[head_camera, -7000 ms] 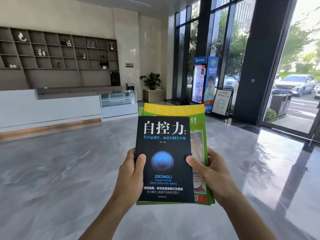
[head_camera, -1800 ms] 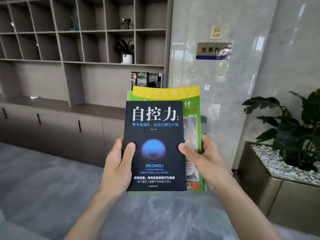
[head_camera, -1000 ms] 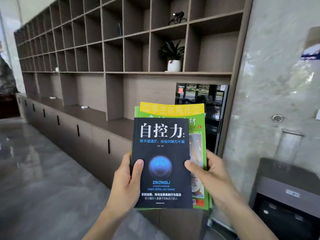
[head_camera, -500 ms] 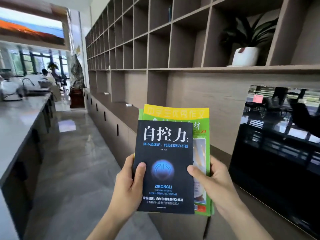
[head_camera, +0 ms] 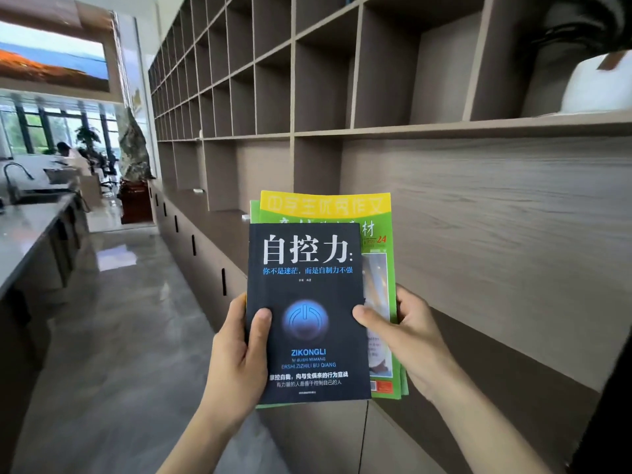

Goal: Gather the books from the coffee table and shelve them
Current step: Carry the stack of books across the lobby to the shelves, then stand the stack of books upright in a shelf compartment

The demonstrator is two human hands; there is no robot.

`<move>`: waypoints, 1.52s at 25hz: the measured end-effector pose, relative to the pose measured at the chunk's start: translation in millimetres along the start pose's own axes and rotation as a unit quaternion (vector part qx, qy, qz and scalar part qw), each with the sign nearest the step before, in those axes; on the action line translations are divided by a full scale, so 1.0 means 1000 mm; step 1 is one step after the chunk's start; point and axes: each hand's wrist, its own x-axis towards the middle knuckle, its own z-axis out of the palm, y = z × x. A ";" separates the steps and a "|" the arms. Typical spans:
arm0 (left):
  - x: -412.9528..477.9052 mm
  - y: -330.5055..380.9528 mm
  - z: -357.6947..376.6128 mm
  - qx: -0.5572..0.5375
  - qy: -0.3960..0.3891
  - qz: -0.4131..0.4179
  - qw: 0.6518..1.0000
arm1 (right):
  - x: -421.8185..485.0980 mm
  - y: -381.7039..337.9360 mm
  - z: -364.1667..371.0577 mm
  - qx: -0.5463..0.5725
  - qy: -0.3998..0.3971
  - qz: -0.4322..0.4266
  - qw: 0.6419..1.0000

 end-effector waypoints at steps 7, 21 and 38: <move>0.153 -0.152 0.040 0.003 0.010 -0.026 1.000 | 0.212 0.095 0.037 0.013 -0.017 0.004 1.000; 0.473 -0.383 0.174 -0.045 -0.158 -0.030 0.986 | 0.546 0.233 0.051 0.053 0.163 0.012 0.985; 0.704 -0.646 0.297 -0.249 -0.487 -0.076 0.834 | 0.728 0.371 0.105 -0.129 0.420 0.025 0.898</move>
